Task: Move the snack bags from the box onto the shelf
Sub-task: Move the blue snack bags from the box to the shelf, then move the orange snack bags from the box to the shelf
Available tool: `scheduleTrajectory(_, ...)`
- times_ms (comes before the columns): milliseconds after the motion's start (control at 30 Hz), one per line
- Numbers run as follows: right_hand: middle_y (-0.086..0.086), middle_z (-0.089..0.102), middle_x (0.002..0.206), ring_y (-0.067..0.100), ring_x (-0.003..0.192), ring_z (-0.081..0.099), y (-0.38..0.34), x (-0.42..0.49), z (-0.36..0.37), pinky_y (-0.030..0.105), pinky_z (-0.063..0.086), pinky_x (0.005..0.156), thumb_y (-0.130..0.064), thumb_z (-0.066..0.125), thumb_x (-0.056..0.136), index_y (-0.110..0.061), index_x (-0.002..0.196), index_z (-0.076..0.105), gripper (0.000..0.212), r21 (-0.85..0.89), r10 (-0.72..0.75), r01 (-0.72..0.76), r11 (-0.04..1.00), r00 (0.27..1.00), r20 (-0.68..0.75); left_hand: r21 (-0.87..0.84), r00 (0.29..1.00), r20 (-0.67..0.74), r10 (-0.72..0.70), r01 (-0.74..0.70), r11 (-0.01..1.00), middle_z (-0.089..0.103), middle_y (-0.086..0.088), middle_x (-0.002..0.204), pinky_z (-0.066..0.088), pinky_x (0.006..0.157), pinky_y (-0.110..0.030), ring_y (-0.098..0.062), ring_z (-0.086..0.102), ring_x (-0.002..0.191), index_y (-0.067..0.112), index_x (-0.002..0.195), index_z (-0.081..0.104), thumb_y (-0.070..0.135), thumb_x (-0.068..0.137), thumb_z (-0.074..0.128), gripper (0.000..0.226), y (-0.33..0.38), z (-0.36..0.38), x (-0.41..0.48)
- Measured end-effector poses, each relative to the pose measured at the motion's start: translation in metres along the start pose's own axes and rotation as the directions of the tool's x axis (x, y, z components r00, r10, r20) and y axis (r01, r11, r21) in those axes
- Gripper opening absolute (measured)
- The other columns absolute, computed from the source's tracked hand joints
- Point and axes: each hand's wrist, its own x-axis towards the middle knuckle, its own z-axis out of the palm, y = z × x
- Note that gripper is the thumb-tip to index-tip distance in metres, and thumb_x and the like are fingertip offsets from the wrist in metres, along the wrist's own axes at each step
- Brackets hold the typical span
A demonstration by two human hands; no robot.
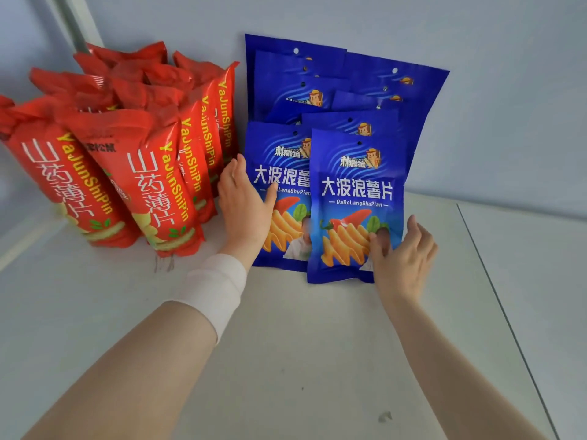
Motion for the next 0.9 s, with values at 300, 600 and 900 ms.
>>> scheduleTrajectory(300,0.014,0.037,0.142,0.034,0.132,0.030,-0.014,-0.044,-0.041,0.045,0.027,0.104,-0.030,0.053,0.090,-0.007,0.138,0.038,0.055,-0.257,-0.307,0.369,0.893,0.918,0.252,0.358,0.962,0.167,0.218,-0.265,0.895,0.052,-0.008,0.128,0.040,0.093,-0.032,-0.023,0.049,0.119,0.014,0.130,0.047,0.027,0.092,0.055,0.041,0.011,-0.070,-0.063)
scheduleTrajectory(600,0.009,0.040,0.141,0.029,0.135,0.030,-0.041,-0.216,-0.116,0.041,0.029,0.105,-0.035,0.047,0.093,-0.010,0.139,0.036,0.053,-0.129,-0.689,0.876,0.464,0.449,0.568,0.804,0.926,0.376,-0.047,-0.300,0.513,0.050,-0.011,0.126,0.035,0.092,-0.037,-0.030,0.047,0.115,0.011,0.128,0.047,0.021,0.094,0.045,0.035,-0.016,-0.227,-0.273)
scheduleTrajectory(900,0.011,0.048,0.133,0.030,0.130,0.038,-0.056,-0.464,-0.166,0.041,0.032,0.102,-0.035,0.048,0.093,-0.010,0.129,0.045,0.044,0.106,-0.777,0.993,0.046,-0.031,0.629,0.913,0.887,0.145,-0.439,0.052,0.406,0.054,-0.007,0.120,0.035,0.093,-0.035,-0.027,0.049,0.113,0.012,0.125,0.048,0.020,0.093,0.048,0.032,-0.106,-0.411,-0.506)
